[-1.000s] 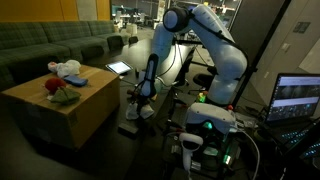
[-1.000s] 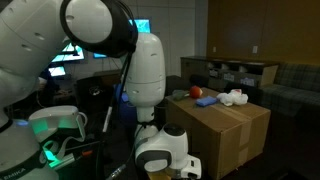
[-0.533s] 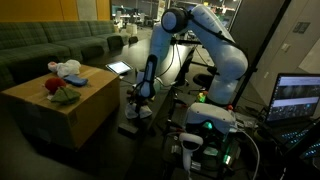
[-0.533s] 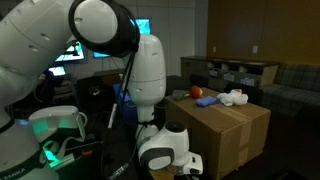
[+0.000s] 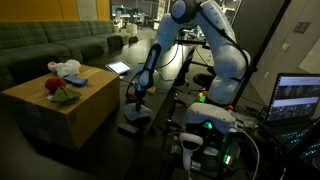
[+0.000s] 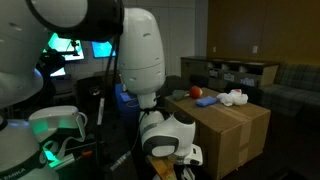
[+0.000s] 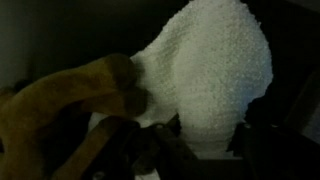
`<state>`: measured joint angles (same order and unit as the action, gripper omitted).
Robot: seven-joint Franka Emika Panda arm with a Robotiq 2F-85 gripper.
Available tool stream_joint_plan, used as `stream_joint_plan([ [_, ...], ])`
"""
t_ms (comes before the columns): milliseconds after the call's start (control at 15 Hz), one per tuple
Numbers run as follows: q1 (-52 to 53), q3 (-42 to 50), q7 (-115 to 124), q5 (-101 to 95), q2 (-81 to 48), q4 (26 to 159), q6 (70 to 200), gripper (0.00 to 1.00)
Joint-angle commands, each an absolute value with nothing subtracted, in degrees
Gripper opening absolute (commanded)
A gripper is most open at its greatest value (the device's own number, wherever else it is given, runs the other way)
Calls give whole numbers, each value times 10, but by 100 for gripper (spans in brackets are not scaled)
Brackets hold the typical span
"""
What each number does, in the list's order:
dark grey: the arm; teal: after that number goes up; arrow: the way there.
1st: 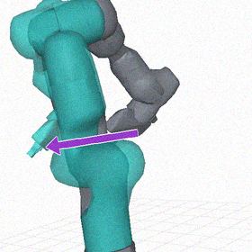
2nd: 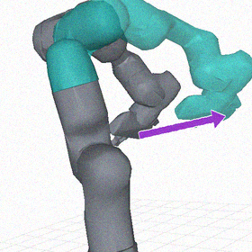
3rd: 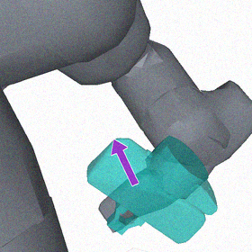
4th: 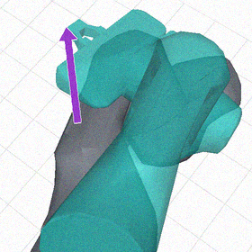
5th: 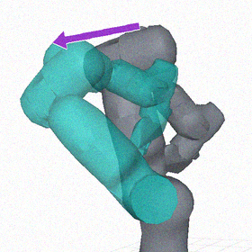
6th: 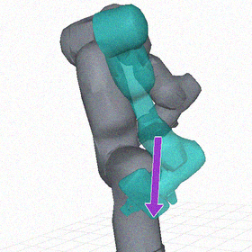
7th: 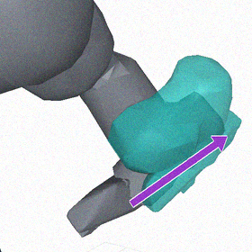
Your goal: Put the objects on the table on to the box and the objects on the box on to the table
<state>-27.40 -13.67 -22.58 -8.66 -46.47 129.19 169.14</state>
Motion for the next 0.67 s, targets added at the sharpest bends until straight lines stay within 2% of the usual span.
stream_joint_plan([
  [0, -352, -207, -273, -49, -367, 1353, 1634, 10],
  [333, -388, -254, -306, 27, -258, 1377, 1577, 11],
  [600, -365, -249, -338, 104, -163, 1370, 1534, 11],
])
